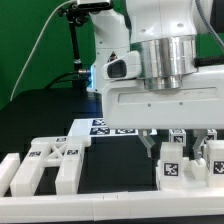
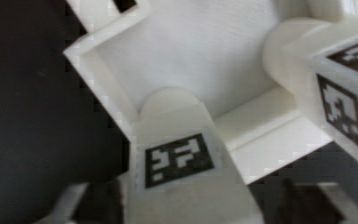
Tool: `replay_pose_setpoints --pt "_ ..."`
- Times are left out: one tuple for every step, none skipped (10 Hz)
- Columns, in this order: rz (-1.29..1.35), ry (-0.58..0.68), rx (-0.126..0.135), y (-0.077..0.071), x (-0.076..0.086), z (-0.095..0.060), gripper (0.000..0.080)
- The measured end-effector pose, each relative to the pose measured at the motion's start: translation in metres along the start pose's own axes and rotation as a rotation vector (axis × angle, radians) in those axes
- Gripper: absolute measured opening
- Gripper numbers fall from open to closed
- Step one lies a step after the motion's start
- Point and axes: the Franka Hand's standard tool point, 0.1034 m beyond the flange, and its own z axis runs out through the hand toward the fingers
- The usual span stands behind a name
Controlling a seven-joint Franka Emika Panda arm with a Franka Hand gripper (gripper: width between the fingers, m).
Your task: Assemble chair
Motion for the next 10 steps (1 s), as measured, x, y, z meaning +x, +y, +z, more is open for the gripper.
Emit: replay_pose_setpoints --pt "0.076 0.001 -0.002 0.0021 0.0009 0.0000 0.0363" --pt "0.143 0.001 -0.003 0.0024 0.0010 -0.0001 0.0292" --pt "0.252 -0.004 -0.006 0.0023 0.0008 -0.0004 0.0292" --pt "0.421 -0.016 -0.020 0.0015 -0.0001 -0.0013 0.0292" --pt "0.595 -0.026 -0.035 -0.0009 -0.0016 -0.0017 0.0292" --pt "0.751 -0.034 -0.041 -0.0022 -0.0011 -0.0011 0.0292" --pt "0.927 -0.042 -0.034 -0.0022 0.0001 -0.0008 0.0292" --pt "1.096 -0.052 -0.025 -0.0035 0.0007 -0.0015 0.0292" --pt "1.199 -0.059 -0.031 -0.0017 -0.0002 -0.0008 0.0292" --pt "1.256 -0.060 -0.041 0.0018 -0.0010 0.0001 0.0292"
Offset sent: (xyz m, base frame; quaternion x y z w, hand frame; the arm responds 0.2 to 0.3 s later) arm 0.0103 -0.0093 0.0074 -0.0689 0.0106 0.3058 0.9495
